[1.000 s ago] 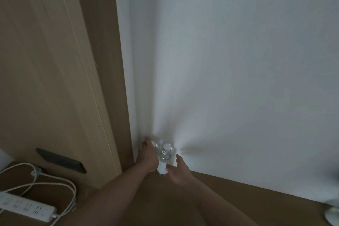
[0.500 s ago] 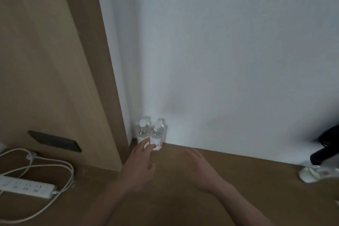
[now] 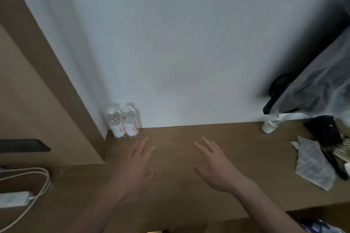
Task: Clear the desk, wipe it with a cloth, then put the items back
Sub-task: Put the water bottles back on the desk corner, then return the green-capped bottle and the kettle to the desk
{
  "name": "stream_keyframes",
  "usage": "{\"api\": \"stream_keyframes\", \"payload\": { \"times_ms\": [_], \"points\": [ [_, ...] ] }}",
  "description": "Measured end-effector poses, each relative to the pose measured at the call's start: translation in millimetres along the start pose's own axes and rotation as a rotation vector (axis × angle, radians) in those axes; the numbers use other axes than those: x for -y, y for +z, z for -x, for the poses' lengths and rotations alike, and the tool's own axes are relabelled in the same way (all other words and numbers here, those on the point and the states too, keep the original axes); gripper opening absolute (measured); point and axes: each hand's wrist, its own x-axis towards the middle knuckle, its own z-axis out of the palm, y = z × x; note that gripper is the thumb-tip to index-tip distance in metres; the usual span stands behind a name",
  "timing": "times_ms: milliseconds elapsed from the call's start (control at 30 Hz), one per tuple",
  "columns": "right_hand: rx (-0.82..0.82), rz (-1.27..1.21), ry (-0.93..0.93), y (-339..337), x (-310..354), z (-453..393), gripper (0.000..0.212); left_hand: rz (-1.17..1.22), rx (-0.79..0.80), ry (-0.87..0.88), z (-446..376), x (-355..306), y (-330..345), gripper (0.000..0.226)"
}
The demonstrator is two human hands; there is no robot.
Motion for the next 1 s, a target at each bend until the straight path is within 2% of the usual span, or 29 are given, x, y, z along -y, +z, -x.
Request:
{"api": "stream_keyframes", "payload": {
  "times_ms": [167, 467, 633, 1000],
  "points": [
    [-0.061, -0.005, 0.088, -5.1, -53.6, 80.6, 0.075, -0.118, 0.058, 0.110, 11.6, -70.3, 16.7, 0.077],
    [-0.102, -0.092, 0.318, 17.1, -186.2, 283.1, 0.077, 0.025, 0.113, 0.275, 102.5, -253.3, 87.4, 0.074],
    [-0.094, -0.077, 0.443, 34.0, -232.9, 375.5, 0.080, -0.064, 0.173, 0.314, 148.4, -322.1, 126.7, 0.073],
    [-0.264, -0.148, 0.640, 21.1, -334.8, 501.4, 0.078, -0.198, 0.206, 0.559, 139.7, -462.7, 157.0, 0.073]
  ]
}}
